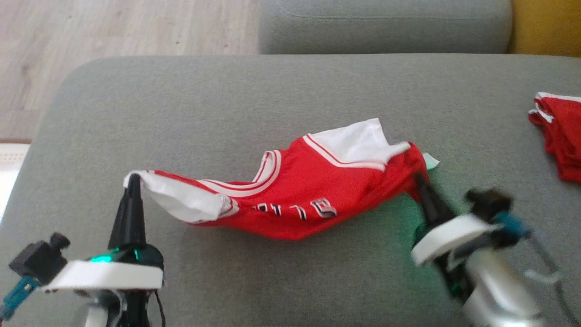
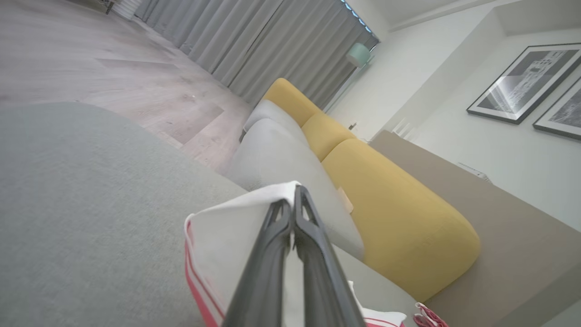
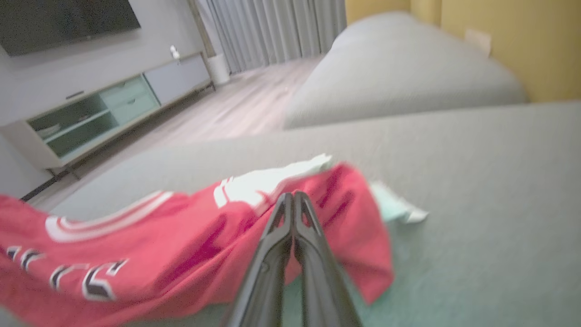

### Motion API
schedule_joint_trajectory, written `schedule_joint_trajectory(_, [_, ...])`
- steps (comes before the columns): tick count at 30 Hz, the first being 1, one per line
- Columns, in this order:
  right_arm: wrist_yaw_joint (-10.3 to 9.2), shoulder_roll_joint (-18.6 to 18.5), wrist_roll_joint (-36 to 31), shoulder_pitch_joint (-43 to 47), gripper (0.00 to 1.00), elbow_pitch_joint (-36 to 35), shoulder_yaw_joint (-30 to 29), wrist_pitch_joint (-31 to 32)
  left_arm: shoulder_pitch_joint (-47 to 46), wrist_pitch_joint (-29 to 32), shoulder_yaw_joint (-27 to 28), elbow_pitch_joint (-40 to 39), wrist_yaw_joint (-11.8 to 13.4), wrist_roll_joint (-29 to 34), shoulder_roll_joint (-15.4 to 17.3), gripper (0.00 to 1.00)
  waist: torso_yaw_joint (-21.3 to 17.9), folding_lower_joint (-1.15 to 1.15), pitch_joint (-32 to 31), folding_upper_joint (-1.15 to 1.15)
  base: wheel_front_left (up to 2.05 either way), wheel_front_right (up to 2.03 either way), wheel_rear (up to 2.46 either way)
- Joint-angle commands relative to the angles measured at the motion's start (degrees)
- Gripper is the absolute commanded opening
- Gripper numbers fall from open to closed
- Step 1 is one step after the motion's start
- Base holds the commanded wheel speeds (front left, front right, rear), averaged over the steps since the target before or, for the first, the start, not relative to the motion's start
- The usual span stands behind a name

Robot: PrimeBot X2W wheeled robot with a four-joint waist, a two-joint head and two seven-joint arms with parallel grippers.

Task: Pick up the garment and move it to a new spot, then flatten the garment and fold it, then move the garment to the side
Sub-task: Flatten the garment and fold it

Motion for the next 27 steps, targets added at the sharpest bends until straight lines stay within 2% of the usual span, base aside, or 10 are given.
schedule_joint_trajectory(1, [-0.05,-1.4,-1.5,-3.4,0.0,-4.8,-2.1,-0.4,-4.5,-0.2,2.1,-2.4,-0.5,-0.9,0.7,0.0,-1.0,0.0,-0.1,0.0,0.0,0.0,0.0])
schedule_joint_trajectory(5, [-0.05,-2.9,-5.5,-3.6,0.0,-13.9,-9.6,-0.4,-5.6,0.4,1.8,-3.6,-0.9,-3.0,0.7,0.0,-2.4,0.0,-0.2,0.0,0.0,0.0,0.0])
schedule_joint_trajectory(8, [-0.05,-4.0,-7.6,-0.8,0.0,-17.5,-12.7,-0.4,-4.8,1.2,0.9,-4.4,-1.1,-4.4,0.5,0.0,-3.1,0.0,0.2,0.0,0.0,0.0,0.0])
schedule_joint_trajectory(10, [-0.05,-4.4,-8.3,0.8,0.0,-18.0,-13.2,-0.4,-4.2,1.6,0.3,-4.4,-1.1,-4.8,0.4,0.0,-3.1,0.0,0.4,0.0,0.0,0.0,0.0])
schedule_joint_trajectory(16, [-0.05,-5.1,-8.3,13.6,0.0,-17.2,-12.3,1.1,0.5,2.5,-2.8,-3.3,-1.4,-6.0,0.1,0.0,-2.9,0.0,1.9,0.0,0.0,0.0,0.0])
schedule_joint_trajectory(20, [-0.05,-3.7,-7.5,19.7,0.0,-18.4,-10.9,3.6,2.3,1.6,-3.2,-1.7,-1.5,-6.1,-0.1,0.0,-3.2,0.0,3.0,0.0,0.0,0.0,0.0])
schedule_joint_trajectory(21, [-0.05,-3.6,-7.0,20.8,0.33,-18.8,-9.9,4.5,2.4,1.4,-3.3,-1.2,-1.5,-6.0,-0.2,0.0,-3.3,0.0,3.2,0.0,0.0,0.0,0.0])
schedule_joint_trajectory(22, [-0.05,-3.9,-6.6,21.6,0.97,-19.1,-9.1,5.4,2.4,1.3,-3.3,-0.8,-1.5,-5.8,-0.2,0.0,-3.3,0.0,3.4,0.0,0.0,0.0,0.0])
schedule_joint_trajectory(23, [-0.05,-4.4,-6.5,22.2,1.0,-19.6,-8.3,6.2,2.3,1.2,-3.4,-0.4,-1.5,-5.5,-0.1,0.0,-3.3,0.0,3.5,0.0,0.0,0.0,0.0])
schedule_joint_trajectory(27, [-0.05,-5.9,-4.6,22.6,1.0,-23.1,-8.2,8.1,1.2,0.7,-3.2,0.8,-1.2,-4.2,0.4,0.0,-3.4,0.0,3.7,0.0,0.0,0.0,0.0])
